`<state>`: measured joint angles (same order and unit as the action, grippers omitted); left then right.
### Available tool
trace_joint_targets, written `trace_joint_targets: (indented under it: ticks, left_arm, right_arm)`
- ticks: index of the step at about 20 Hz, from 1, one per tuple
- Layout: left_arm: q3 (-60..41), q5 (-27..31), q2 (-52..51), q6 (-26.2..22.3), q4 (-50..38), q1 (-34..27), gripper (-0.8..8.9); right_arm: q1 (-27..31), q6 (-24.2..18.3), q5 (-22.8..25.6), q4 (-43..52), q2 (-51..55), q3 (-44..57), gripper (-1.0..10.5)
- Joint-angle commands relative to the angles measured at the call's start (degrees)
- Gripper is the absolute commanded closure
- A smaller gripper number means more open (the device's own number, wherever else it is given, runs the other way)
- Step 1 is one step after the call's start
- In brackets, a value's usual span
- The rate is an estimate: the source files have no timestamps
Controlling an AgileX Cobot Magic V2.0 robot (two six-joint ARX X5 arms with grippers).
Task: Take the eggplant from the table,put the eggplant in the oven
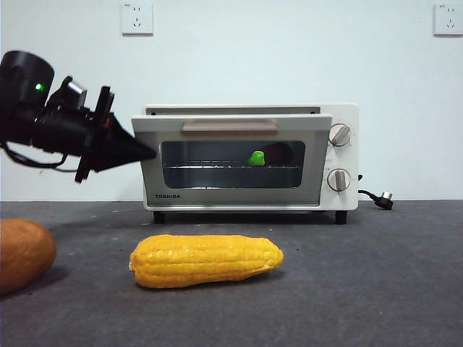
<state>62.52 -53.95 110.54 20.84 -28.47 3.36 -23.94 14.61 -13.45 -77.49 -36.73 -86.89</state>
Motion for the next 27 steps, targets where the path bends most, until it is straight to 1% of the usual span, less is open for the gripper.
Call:
trace_joint_targets:
  ticks: [1,5,10,14,17,19,23,25,27]
  left_arm:
    - [1.9,1.0,0.2,0.2,-0.7,0.1,8.21]
    - [4.4,1.8,0.2,0.2,-0.3,0.1,8.21]
    - [6.7,2.0,0.1,0.2,2.6,0.1,8.21]
    - [6.8,0.3,-0.2,0.1,5.1,0.2,8.2]
    - [6.8,-0.5,-0.4,-1.1,8.4,0.5,8.2]
    - [6.8,-0.4,-0.9,-3.6,11.8,0.7,8.2]
    - [6.8,0.4,-3.1,-10.0,19.7,1.9,8.2]
    - [6.8,2.3,-4.9,-13.1,23.7,2.5,8.2]
    - [6.8,5.4,-7.3,-16.0,28.1,3.4,8.2]
  right_arm:
    - [-0.1,0.4,0.0,-1.4,0.3,0.1,9.6]
    - [-0.1,0.4,0.0,-1.4,0.3,0.1,9.6]
    - [-0.1,0.4,0.0,-1.4,0.3,0.1,9.6]
    - [-0.1,0.3,0.0,-1.4,0.3,0.1,9.6]
    - [-0.1,0.2,0.0,-1.4,0.3,0.1,9.6]
    - [-0.1,0.2,0.0,-1.4,0.3,0.1,9.6]
    - [-0.1,0.2,0.0,-1.4,0.3,0.1,9.6]
    - [-0.1,0.1,0.0,-1.4,0.3,0.1,9.6]
    - [-0.1,-0.3,0.0,-1.4,0.3,0.1,9.6]
